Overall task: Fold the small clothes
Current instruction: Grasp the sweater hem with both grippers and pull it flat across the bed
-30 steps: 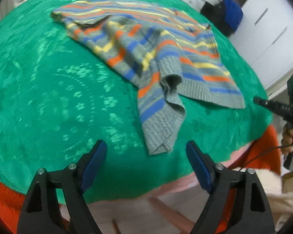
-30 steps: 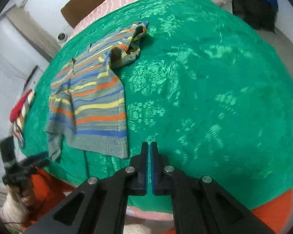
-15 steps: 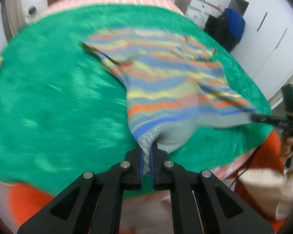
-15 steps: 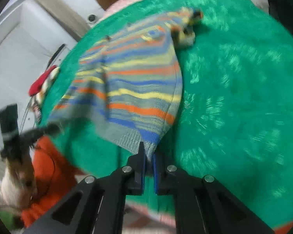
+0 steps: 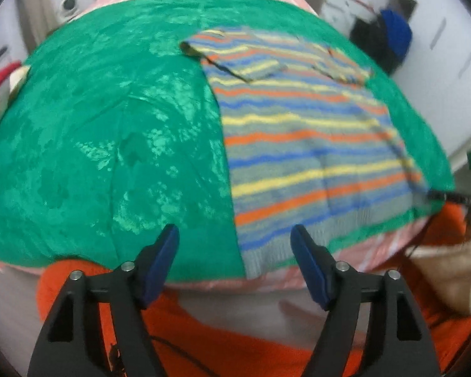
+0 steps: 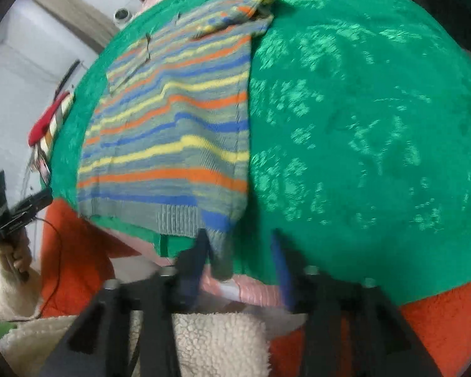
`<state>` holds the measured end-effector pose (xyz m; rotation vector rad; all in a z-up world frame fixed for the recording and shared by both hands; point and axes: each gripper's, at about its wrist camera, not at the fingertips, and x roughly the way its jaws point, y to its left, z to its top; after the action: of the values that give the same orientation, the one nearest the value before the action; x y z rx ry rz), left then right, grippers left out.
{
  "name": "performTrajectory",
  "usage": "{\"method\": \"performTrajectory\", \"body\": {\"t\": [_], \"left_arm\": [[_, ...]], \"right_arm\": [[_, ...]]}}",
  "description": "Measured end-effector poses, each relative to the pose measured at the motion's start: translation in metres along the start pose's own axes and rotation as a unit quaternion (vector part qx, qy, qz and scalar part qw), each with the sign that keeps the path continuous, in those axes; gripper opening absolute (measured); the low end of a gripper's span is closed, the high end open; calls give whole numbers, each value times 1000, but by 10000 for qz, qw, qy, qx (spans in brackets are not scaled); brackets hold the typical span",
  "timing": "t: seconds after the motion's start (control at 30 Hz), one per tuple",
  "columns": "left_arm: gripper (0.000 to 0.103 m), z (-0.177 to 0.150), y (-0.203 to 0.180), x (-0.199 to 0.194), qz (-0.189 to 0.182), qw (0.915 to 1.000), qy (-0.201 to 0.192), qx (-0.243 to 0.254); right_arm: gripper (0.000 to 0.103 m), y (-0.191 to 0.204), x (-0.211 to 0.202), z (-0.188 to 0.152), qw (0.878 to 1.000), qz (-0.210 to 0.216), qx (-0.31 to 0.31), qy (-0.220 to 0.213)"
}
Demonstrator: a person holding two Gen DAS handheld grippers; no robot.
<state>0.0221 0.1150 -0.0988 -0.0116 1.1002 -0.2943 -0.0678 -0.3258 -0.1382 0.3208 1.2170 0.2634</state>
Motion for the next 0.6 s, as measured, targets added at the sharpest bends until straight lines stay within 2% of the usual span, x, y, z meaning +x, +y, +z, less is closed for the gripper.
{"method": "performTrajectory", "body": {"t": [0.1,0.17,0.23,0.27,0.33,0.4,0.47,0.6], "left_arm": [[73,3,-11,30,-22,9995,296,-47],[61,2,-24,52,214,9982,543,109],[40,-1,-34,71,406,9962,740,210],[35,-2,-37,78,451,9954,820,211],[5,-5,-41,81,420,9952,858,232],[4,-6,-43,74,474,9953,796,286],[3,-7,-37,60,636,9952,676,297],[3,-14,-23,46,687,9952,645,269]], "right_arm": [[51,-3,-11,7,9996,140,67,-242],[52,2,-10,7,9994,238,5,-260],[52,9,2,8,9996,165,-147,-168],[52,10,9,9,9997,116,-207,-98],[50,16,28,10,9994,128,-301,132],[6,20,38,7,9986,138,-417,292],[5,26,37,5,9983,-92,-511,275],[5,24,16,-1,9977,-423,-478,217]]}}
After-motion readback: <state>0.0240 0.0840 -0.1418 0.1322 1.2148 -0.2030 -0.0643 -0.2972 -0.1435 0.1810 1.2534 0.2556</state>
